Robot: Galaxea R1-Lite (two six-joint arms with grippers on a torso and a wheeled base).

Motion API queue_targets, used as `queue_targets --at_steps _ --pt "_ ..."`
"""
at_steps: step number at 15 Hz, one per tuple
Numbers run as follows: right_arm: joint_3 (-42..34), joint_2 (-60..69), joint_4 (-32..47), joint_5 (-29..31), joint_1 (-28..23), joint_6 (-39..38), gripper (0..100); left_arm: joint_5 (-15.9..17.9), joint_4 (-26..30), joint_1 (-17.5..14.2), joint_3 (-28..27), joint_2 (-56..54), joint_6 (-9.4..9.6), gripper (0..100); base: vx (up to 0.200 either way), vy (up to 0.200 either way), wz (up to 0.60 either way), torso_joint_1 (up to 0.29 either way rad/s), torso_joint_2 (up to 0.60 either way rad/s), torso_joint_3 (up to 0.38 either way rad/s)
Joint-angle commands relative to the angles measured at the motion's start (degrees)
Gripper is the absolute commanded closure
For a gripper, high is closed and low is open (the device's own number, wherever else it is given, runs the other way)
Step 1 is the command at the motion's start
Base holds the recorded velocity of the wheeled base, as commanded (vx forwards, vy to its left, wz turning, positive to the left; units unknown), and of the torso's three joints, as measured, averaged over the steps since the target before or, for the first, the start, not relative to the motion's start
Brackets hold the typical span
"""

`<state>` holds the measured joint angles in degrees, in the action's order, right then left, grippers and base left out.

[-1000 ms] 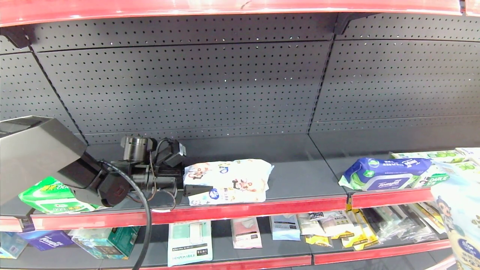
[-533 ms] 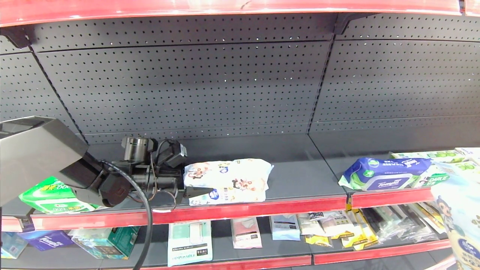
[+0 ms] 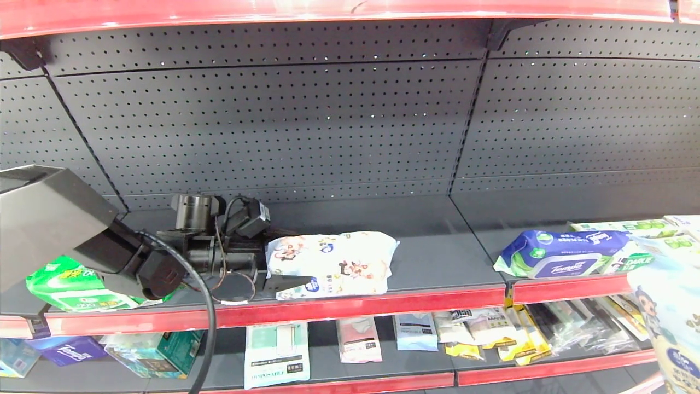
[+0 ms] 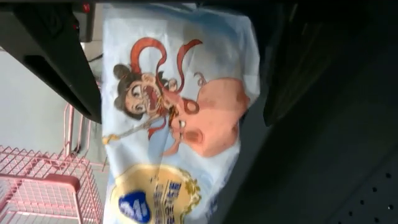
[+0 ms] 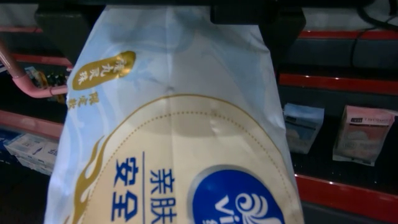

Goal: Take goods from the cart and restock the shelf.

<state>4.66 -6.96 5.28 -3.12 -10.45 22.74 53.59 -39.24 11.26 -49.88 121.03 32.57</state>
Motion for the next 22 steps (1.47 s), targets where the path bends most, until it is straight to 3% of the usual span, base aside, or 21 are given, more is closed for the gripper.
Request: queue_targets --at_steps 1,3,4,6,8,10,11,12,13,16,18,20,22 --pt "0.0 -0.33 -0.01 0.04 -0.01 0.03 100 0.02 -0.13 -0.01 -0.48 -4.4 -3.39 0 0.0 0.0 0.0 0.0 0.0 0.0" --pt "0.0 -0.33 -0.01 -0.04 -0.01 0.03 100 0.02 -1.89 0.07 -0.74 -6.95 -8.58 0 0.0 0.0 0.0 0.0 0.0 0.0" --pt "0.0 -0.42 -0.01 -0.04 -0.01 0.03 100 -0.42 -3.56 0.07 -1.36 -7.03 -9.9 0 0.0 0.0 0.0 0.0 0.0 0.0" --pt "0.0 -0.42 -0.01 -0.04 -0.01 0.03 100 -6.13 -7.78 0.07 -2.85 -6.86 -12.45 0 0.0 0.0 0.0 0.0 0.0 0.0" --pt "0.0 -0.42 -0.01 0.04 -0.01 0.03 100 -14.83 -12.88 0.43 -3.11 -7.03 -17.28 0 0.0 0.0 0.0 0.0 0.0 0.0" --pt "0.0 -0.86 -0.01 0.04 -0.01 0.03 100 -36.8 -18.77 1.83 -3.73 -7.74 -26.51 0 0.0 0.0 0.0 0.0 0.0 0.0" --pt "0.0 -1.13 -0.01 0.04 -0.01 0.03 100 -44.27 -18.24 1.83 -3.64 -9.06 -27.74 0 0.0 0.0 0.0 0.0 0.0 0.0" --pt "0.0 -1.56 -0.01 0.13 -0.1 -0.06 100 -53.85 -16.13 1.3 -2.32 -11.87 -27.83 0 0.0 0.0 0.0 0.0 0.0 0.0" --pt "0.35 -3.06 0.08 0.31 -0.28 0.03 100 -60.97 -11.47 0.16 1.28 -17.05 -27.83 0 0.0 0.0 0.0 0.0 0.0 0.0" --pt "7.21 -11.14 0.08 3.74 -1.33 0.12 100 -61.5 -3.03 0.07 17.01 -34.19 -30.2 0 0.0 0.0 0.0 0.0 0.0 0.0" --pt "12.75 -18.26 0.08 3.82 -1.07 0.12 100 -58.51 3.29 -0.1 28.0 -50.1 -30.2 0 0.0 0.0 0.0 0.0 0.0 0.0" --pt "16.17 -24.94 0.08 2.33 0.69 0.12 100 -54.64 18.94 -0.01 34.24 -69.61 -30.11 0 0.0 0.0 0.0 0.0 0.0 0.0" --pt "18.02 -29.87 0.52 -1.98 4.73 0.2 100 -50.51 36.25 -0.01 35.03 -88.42 -30.02 0 0.0 0.0 0.0 0.0 0.0 0.0"
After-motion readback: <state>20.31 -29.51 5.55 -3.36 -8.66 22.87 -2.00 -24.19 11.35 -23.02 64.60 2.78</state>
